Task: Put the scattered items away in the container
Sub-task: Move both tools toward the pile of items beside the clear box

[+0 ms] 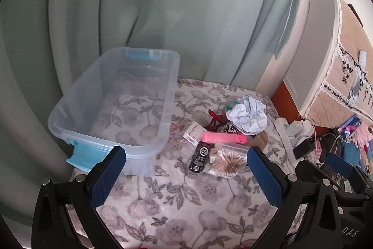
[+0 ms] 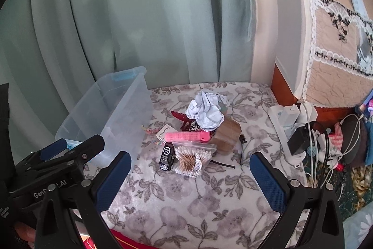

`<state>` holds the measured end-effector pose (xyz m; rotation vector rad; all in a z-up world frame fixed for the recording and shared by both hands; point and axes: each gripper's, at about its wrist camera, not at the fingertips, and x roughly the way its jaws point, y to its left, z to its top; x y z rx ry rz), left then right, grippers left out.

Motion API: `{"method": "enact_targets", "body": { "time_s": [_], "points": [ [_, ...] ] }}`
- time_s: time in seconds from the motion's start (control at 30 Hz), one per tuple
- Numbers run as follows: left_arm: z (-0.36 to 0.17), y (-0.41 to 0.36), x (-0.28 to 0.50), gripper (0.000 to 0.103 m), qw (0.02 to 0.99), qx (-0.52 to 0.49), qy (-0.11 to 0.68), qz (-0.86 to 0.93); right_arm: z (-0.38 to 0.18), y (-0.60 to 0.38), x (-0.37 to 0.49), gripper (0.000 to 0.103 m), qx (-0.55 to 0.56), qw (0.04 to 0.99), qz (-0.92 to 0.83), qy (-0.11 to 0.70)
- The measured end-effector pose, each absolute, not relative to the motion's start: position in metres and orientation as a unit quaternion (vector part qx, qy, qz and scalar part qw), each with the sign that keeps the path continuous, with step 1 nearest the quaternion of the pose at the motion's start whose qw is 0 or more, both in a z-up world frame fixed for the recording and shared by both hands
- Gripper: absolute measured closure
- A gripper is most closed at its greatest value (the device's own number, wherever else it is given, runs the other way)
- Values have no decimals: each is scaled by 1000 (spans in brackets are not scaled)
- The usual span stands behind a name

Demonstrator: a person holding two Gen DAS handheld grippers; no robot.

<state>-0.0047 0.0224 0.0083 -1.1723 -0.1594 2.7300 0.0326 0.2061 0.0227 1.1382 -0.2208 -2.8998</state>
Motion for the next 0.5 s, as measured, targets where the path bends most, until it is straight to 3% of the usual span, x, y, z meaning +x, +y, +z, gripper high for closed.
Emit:
{"method": "enact_targets", "body": {
  "time_s": [0.5],
  "points": [
    [-49,92,-59,0,136,-464,-10,875,-25,289,-15,0,397,-9,-903,-164]
  ]
}}
